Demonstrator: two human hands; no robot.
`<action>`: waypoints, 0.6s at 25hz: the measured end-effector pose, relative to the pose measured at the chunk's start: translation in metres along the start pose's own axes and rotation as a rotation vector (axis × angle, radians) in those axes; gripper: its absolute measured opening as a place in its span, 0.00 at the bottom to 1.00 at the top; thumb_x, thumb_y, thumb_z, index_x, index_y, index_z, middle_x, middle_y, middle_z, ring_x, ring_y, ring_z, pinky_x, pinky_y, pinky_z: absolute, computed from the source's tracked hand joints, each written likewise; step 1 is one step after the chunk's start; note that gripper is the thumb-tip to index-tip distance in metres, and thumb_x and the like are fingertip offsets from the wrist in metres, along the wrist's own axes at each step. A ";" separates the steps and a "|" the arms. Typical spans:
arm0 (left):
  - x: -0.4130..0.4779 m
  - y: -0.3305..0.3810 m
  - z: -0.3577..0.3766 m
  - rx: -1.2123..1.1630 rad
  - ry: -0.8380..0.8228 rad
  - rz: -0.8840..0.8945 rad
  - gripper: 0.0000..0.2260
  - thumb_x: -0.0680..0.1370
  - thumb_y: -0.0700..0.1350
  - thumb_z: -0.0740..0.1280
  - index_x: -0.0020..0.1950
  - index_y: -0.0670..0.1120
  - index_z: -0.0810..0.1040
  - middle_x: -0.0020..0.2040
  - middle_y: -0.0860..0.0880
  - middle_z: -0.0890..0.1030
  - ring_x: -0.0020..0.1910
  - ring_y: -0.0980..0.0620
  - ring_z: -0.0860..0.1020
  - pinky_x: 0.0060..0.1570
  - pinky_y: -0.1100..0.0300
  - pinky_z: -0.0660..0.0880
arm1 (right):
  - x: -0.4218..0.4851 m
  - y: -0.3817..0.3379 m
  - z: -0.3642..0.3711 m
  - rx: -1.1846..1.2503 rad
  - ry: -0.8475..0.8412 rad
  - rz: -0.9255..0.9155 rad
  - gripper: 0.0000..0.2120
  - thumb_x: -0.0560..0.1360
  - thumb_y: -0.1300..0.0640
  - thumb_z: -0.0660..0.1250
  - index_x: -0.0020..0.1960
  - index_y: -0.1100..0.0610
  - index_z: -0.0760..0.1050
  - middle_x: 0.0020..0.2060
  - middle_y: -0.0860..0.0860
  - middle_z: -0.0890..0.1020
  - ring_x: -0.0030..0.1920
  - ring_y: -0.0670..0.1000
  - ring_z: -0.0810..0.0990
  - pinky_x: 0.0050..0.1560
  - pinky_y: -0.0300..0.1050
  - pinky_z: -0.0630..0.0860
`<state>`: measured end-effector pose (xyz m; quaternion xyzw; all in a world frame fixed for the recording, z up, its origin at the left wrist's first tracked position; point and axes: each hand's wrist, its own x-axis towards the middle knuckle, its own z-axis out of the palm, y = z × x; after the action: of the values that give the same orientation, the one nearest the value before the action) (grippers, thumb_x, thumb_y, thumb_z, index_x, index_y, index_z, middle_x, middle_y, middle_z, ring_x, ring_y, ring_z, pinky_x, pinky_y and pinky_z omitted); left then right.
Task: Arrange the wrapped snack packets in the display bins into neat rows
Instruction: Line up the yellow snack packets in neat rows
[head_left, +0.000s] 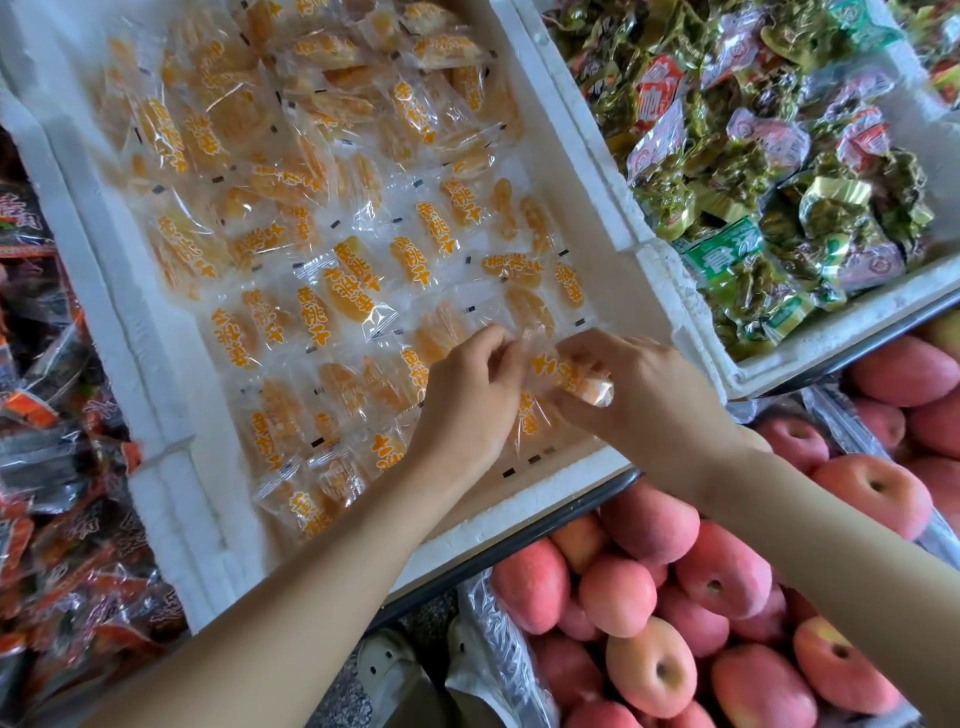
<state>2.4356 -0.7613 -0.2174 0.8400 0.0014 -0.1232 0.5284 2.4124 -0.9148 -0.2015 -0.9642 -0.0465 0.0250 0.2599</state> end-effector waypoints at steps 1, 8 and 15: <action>0.001 -0.003 -0.002 0.093 -0.003 0.057 0.09 0.81 0.45 0.61 0.45 0.42 0.76 0.36 0.50 0.77 0.35 0.53 0.75 0.36 0.64 0.71 | 0.005 0.003 0.001 -0.018 -0.002 0.039 0.20 0.72 0.46 0.69 0.61 0.52 0.72 0.49 0.48 0.81 0.50 0.52 0.80 0.48 0.50 0.76; -0.006 -0.037 -0.015 0.652 -0.328 0.289 0.17 0.81 0.45 0.61 0.70 0.48 0.70 0.72 0.51 0.66 0.73 0.53 0.58 0.70 0.63 0.48 | 0.033 0.021 0.030 -0.306 -0.213 0.160 0.20 0.77 0.46 0.62 0.63 0.57 0.67 0.55 0.51 0.77 0.50 0.53 0.79 0.41 0.44 0.74; -0.008 -0.048 -0.014 0.758 -0.350 0.323 0.18 0.81 0.47 0.60 0.71 0.50 0.66 0.76 0.52 0.58 0.76 0.54 0.50 0.72 0.61 0.43 | 0.030 0.024 0.033 -0.523 -0.227 0.052 0.16 0.80 0.47 0.58 0.60 0.57 0.66 0.55 0.51 0.72 0.51 0.53 0.78 0.38 0.45 0.74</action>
<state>2.4239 -0.7267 -0.2530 0.9303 -0.2645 -0.1711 0.1878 2.4417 -0.9159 -0.2433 -0.9904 -0.0557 0.1267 -0.0052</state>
